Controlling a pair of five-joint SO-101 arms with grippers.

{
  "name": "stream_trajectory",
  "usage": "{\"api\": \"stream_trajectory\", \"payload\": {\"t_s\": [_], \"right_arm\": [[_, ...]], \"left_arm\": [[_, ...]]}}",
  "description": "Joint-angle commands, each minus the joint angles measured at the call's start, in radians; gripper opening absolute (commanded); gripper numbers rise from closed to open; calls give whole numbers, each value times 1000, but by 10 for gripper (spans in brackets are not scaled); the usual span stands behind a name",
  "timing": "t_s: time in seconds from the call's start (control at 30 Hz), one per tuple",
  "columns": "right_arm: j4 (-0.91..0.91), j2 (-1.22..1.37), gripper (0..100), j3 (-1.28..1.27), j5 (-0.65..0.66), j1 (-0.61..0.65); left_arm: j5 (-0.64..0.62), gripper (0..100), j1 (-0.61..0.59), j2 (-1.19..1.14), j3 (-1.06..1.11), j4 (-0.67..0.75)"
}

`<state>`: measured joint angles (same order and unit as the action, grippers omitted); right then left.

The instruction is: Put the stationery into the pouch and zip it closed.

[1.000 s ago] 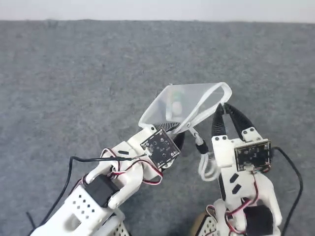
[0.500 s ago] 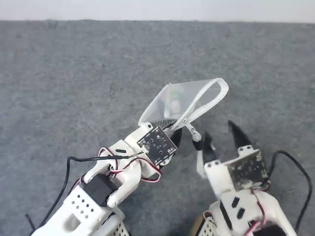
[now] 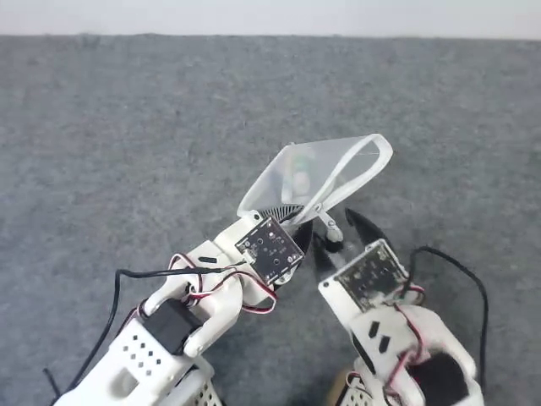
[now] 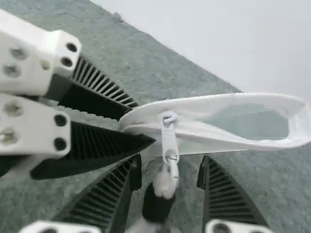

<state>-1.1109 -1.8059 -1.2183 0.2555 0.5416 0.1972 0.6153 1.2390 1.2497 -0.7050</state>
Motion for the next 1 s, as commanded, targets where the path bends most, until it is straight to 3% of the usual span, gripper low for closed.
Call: {"api": "stream_trajectory", "payload": {"t_s": [0.0, 0.17, 0.63, 0.97], "right_arm": [[79, -7, 151, -9, 14, -45], [114, -8, 4, -5, 95, -94], [104, -5, 7, 52, 48, -240], [131, 1, 7, 52, 12, -259]], "left_arm": [[-17, 9, -18, 5, -10, 5], [-17, 9, -18, 5, -10, 5], [-17, 9, -18, 5, -10, 5], [-17, 9, -18, 5, -10, 5]]}}
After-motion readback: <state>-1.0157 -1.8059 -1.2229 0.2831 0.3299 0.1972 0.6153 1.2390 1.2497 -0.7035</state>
